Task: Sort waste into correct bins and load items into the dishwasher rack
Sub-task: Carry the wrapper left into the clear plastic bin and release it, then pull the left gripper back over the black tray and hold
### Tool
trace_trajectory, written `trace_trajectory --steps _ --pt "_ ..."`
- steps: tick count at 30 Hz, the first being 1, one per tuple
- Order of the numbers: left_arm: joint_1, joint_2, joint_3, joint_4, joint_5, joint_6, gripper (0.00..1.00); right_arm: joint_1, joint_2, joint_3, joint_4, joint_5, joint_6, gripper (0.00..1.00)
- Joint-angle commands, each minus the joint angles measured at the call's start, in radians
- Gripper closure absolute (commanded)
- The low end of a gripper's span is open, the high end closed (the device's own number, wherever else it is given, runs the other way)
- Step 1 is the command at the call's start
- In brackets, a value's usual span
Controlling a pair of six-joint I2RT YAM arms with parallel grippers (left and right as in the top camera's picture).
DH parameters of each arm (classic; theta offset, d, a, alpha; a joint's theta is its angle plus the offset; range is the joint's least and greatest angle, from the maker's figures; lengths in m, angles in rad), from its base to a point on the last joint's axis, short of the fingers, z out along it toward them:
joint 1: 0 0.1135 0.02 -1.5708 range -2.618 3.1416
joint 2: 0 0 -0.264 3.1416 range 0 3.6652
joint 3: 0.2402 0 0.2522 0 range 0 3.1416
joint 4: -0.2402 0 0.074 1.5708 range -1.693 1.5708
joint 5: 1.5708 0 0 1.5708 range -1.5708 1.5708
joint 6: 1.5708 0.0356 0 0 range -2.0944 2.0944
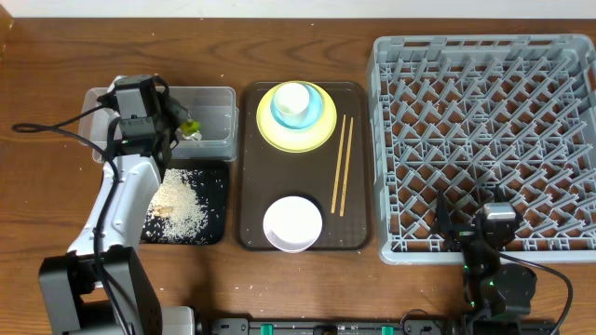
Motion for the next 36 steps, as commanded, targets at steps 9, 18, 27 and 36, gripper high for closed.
trace_trajectory --steps 9,18,27,36 --pt "0.002 -0.085 -0.004 0.013 0.192 -0.018 0.44 0.003 -0.003 -0.001 -0.004 0.003 0.006 0.01" --pt "-0.048 -0.266 -0.004 -0.305 0.417 0.023 0.59 0.003 -0.003 -0.001 -0.004 0.003 0.006 0.01" --pt "-0.243 -0.291 -0.050 -0.717 0.414 0.237 0.93 0.003 -0.003 -0.001 -0.004 0.003 0.006 0.01" --pt "-0.422 -0.290 -0.168 -0.730 0.277 0.238 0.89 0.003 -0.003 -0.001 -0.004 0.003 0.006 0.01"
